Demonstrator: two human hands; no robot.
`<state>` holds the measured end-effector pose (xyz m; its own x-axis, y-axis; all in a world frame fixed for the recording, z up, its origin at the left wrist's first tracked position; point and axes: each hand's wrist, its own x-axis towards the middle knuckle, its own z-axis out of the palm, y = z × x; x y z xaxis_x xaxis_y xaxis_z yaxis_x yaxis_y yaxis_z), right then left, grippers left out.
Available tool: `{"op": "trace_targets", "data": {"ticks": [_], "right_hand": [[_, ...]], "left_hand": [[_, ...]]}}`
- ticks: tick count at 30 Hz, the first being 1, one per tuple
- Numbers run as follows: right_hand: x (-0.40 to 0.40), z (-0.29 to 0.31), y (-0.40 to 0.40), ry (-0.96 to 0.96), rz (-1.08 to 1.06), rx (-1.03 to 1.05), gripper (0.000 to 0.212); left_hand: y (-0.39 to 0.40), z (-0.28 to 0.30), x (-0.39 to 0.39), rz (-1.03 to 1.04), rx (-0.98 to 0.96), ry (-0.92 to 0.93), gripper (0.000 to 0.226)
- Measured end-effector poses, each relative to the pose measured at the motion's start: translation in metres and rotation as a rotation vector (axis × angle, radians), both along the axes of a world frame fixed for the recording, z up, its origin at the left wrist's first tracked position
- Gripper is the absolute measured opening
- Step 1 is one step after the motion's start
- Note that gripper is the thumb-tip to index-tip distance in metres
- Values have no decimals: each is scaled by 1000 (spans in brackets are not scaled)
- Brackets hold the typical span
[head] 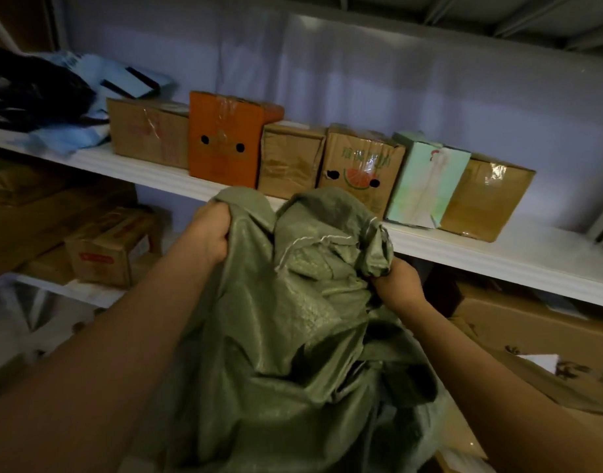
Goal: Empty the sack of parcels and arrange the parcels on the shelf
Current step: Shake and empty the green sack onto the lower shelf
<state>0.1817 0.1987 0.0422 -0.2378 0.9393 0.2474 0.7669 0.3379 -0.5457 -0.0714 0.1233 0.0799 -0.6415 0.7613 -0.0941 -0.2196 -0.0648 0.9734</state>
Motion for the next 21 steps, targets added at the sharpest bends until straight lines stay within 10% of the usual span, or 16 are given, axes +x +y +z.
{"op": "trace_targets", "data": {"ticks": [11, 17, 21], "right_hand": [[-2, 36, 5, 409, -120, 81, 12], [1, 43, 8, 356, -130, 69, 21], [0, 65, 11, 530, -164, 172, 22]], "left_hand": [[-17, 22, -11, -95, 200, -296, 28], [-18, 16, -12, -96, 12, -163, 32], [-21, 29, -13, -68, 235, -209, 30]]}}
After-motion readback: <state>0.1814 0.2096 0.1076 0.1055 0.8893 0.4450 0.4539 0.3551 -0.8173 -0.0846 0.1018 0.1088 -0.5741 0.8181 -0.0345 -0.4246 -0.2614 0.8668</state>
